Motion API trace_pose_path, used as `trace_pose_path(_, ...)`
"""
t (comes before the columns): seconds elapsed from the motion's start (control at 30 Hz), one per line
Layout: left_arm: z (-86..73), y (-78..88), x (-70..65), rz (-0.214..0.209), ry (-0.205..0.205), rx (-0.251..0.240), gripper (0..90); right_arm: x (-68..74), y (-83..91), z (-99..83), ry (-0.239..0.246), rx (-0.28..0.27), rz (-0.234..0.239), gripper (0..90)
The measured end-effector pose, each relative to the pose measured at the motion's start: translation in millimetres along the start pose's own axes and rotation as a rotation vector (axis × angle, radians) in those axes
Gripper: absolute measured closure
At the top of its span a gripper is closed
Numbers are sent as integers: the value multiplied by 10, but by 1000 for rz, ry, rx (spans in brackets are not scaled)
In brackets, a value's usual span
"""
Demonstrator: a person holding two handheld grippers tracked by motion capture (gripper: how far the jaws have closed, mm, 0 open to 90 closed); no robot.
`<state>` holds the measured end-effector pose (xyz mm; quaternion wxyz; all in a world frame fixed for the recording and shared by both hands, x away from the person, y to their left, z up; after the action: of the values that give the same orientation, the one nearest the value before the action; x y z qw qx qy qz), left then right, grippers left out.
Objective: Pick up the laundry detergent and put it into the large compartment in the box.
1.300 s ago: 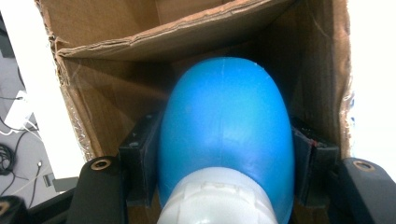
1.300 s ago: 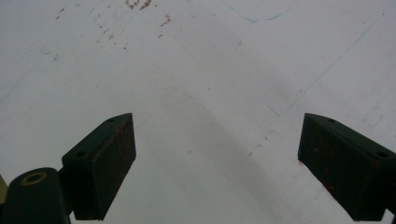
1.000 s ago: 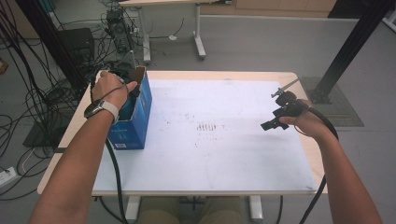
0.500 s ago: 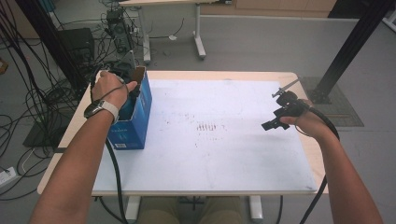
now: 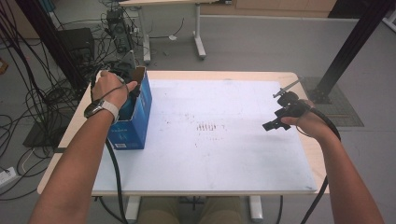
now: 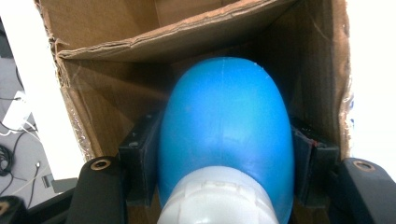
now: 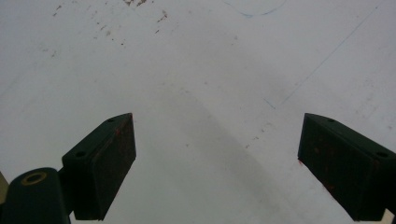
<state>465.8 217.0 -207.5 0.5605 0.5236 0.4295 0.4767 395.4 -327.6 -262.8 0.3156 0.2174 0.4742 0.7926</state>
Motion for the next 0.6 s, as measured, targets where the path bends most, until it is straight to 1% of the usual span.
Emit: trace_pose_path(0.6,-8,-1,13,-3,0,-9,374,-1,-18,4,1,1,4,113)
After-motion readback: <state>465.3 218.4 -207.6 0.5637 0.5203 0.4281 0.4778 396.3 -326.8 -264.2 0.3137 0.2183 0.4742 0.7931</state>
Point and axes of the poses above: each handheld gripper's, and its own axes: y roughly backward along the jaws, z roughly out of its top, x roughly to its left, the point moved 6 cm from there along -y, roughly forward along the jaws, and after that the axes turned 4 degrees about -z, right-handed, at the moved point
